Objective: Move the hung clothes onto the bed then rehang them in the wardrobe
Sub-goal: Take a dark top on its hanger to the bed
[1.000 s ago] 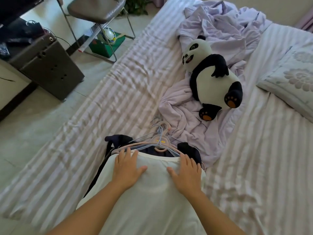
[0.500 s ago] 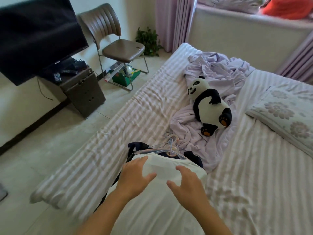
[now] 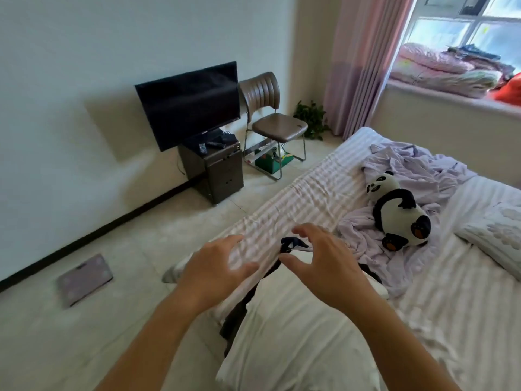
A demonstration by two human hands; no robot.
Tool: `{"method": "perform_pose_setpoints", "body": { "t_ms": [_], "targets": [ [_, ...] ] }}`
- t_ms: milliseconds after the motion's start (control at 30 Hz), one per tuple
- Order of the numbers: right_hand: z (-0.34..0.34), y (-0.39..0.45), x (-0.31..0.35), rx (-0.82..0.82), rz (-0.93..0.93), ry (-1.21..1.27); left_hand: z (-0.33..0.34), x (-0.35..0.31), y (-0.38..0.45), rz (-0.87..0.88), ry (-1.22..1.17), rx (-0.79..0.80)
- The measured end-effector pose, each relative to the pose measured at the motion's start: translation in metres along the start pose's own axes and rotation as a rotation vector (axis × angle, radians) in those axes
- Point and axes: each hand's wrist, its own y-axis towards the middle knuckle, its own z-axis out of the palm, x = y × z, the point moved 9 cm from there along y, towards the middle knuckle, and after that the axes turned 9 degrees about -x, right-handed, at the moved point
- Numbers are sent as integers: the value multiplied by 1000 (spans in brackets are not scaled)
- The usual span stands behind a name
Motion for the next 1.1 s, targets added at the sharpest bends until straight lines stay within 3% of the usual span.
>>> {"method": "perform_pose_setpoints", "body": {
  "t_ms": [167, 367, 600, 1100],
  "targets": [
    [12, -36, 93, 116, -212, 11, -88, 39, -83, -117, 63, -139],
    [28, -93, 179, 229, -492, 10, -186, 69, -208, -350, 76, -438],
    [47, -195, 268, 408, -770, 12, -236, 76, -367, -596, 127, -592],
    [62, -472, 450, 576, -1224, 100, -319, 97, -704, -989, 212, -777]
  ]
}}
